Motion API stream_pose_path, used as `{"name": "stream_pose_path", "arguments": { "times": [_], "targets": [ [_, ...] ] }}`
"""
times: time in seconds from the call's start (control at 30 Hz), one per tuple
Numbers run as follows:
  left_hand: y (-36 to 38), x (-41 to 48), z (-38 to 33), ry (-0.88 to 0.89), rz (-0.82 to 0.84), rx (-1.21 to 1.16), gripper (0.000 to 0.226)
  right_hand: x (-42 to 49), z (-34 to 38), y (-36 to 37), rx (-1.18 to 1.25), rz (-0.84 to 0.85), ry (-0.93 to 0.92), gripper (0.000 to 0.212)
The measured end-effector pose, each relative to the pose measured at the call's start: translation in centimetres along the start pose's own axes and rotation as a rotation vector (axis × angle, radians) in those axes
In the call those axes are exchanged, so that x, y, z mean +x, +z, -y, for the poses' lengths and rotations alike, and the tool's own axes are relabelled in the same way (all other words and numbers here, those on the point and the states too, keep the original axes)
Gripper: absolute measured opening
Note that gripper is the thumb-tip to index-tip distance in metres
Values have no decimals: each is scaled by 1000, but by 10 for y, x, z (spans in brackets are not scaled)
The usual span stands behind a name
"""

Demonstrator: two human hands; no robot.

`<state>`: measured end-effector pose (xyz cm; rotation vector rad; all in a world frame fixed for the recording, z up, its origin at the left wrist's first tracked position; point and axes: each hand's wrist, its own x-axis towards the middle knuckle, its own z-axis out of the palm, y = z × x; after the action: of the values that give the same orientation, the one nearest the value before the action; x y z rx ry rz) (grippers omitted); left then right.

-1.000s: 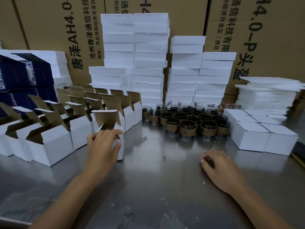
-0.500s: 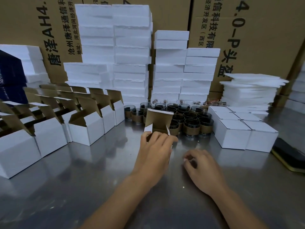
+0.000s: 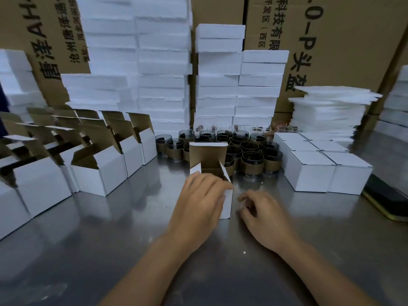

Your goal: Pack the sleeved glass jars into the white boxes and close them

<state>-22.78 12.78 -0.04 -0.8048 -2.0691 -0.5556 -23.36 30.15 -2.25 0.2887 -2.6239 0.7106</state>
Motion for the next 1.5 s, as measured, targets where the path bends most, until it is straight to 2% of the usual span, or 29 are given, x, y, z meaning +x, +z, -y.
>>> {"name": "stream_pose_path", "arguments": {
  "times": [0.3,0.37,0.5,0.8,1.07,1.17,1.27,1.4,1.5],
  "targets": [
    [-1,-1,10,-85,-156,38,19,65,8,12,-19,31,191,69],
    [-1,-1,11,-96,-155,21,17,76,9,16,-19,45,219,68],
    [-1,-1,13,-183,-160,-38,15,83,8,20,-33,60,235,52],
    [-1,1,14,-471,-245,-198,19,54,-1,13,123,-60,219,38],
    [-12,-7,9,-472,-248,-178,17,16,-8,-5,229,-90,198,37],
    [-18,-10,2,-423,-273,-174,15,3,-1,-14,356,-202,230,36],
    [-22,-13,-4,-416,-217,-272,14,-6,20,-26,605,-334,212,48],
    [-19,-17,-2,-525,-66,-417,21,-11,50,-35,915,-258,121,64],
    [-14,-17,3,-579,-47,-486,23,-15,65,-26,1030,-186,126,56]
  ]
}}
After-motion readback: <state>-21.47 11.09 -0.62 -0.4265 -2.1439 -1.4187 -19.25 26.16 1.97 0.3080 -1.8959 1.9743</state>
